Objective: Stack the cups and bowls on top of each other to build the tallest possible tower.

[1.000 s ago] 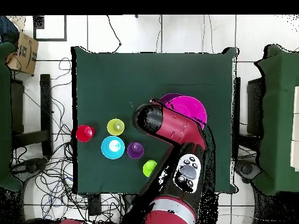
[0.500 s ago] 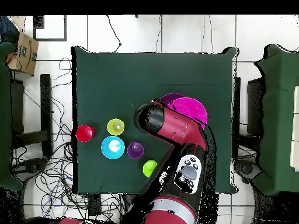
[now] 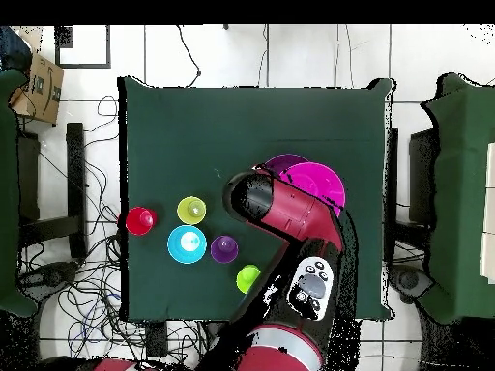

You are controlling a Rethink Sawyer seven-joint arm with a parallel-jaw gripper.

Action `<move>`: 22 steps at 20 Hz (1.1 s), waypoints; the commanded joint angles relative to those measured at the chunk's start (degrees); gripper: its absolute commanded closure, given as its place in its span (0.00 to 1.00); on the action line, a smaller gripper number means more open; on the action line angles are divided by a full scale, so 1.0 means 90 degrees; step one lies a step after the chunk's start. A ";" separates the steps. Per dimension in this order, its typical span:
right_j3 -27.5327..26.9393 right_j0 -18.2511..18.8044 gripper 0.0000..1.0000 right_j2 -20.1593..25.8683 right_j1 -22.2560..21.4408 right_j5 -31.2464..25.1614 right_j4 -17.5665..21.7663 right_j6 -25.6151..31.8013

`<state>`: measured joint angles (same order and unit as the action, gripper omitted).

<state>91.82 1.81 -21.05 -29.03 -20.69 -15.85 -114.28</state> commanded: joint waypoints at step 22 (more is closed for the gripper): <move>0.0317 -0.0036 0.00 0.0776 0.0502 0.0266 -0.0279 -0.1250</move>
<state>92.07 1.83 -21.06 -28.33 -20.19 -16.55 -114.28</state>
